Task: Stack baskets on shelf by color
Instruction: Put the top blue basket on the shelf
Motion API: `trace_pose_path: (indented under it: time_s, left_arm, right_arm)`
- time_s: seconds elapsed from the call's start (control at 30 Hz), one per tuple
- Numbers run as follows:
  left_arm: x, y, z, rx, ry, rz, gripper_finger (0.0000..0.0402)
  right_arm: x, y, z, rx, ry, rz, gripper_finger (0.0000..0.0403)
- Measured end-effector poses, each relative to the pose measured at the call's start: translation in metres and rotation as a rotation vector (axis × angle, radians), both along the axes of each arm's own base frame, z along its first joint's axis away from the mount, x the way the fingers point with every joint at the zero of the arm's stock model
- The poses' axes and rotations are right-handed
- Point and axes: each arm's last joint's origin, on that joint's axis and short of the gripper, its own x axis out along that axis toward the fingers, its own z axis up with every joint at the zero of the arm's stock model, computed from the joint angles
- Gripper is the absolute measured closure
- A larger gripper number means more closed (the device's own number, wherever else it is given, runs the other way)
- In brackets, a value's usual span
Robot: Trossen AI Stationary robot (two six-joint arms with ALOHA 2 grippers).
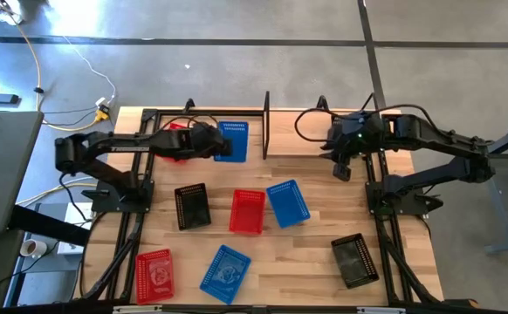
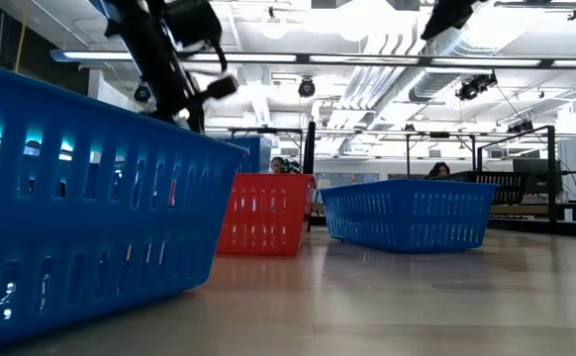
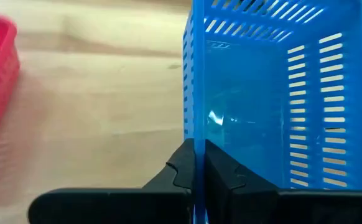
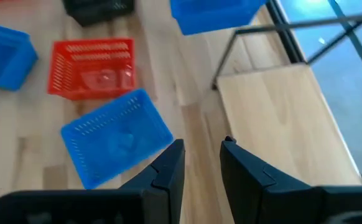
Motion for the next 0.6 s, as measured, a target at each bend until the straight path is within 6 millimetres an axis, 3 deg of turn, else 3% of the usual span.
trace_pose_path:
  time_s: [0.27,0.6]
  left_arm:
    - [-0.013,-0.02,0.041,0.098,-0.117,-0.099,0.0401]
    - [-0.006,-0.052,0.098,0.207,-0.213,-0.28,0.0401]
  right_arm:
    - [0.006,0.003,0.006,0.075,-0.097,0.059,0.0314]
    - [0.018,0.023,0.019,0.136,-0.275,0.14,0.0314]
